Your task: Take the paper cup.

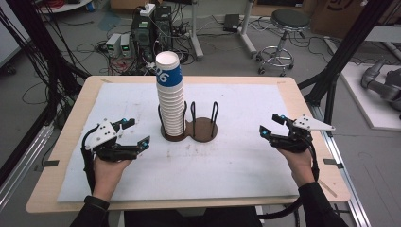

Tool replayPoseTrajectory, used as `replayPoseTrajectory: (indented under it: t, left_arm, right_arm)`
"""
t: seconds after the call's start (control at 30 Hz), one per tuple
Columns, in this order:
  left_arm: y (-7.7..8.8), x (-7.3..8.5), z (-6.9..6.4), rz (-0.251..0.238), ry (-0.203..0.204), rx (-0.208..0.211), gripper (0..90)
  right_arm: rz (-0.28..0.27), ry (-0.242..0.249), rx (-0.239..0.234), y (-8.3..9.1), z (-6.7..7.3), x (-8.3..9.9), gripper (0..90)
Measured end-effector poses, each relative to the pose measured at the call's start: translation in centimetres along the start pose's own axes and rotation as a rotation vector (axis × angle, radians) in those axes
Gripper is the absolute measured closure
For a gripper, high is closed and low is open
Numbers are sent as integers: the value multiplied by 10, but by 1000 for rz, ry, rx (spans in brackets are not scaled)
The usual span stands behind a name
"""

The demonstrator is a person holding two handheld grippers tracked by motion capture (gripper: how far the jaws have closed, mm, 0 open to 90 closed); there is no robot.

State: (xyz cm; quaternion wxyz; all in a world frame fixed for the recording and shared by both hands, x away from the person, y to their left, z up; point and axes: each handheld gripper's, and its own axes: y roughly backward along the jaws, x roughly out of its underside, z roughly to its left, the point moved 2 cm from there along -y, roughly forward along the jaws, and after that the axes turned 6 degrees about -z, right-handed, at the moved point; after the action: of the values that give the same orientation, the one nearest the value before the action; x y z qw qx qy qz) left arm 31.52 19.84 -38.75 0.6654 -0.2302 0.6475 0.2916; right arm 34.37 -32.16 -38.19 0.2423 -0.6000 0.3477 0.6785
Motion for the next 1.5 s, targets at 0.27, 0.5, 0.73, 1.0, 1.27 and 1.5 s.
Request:
replayPoseTrajectory:
  t: [0.27, 0.5, 0.73, 1.0, 1.27, 1.5]
  left_arm:
    - [-2, -5, 0, -9, 25, 30, 142]
    - [-8, -17, 3, -32, 49, 70, 120]
    - [-19, -27, 7, -46, 58, 90, 83]
    - [-33, -46, 11, -50, 34, 84, 72]
    - [-55, -58, 22, -37, 34, 68, 58]
    - [-73, -61, 29, -29, 32, 75, 58]
  right_arm:
    - [7, 0, -2, 0, 0, 0, 244]
    - [8, 12, 2, 1, 3, -1, 244]
    - [9, 14, 4, 2, 4, -1, 245]
    - [14, 16, -4, 0, 5, -1, 244]
    - [17, 23, -14, -2, 7, -1, 245]
    - [18, 22, -14, -2, 8, -1, 244]
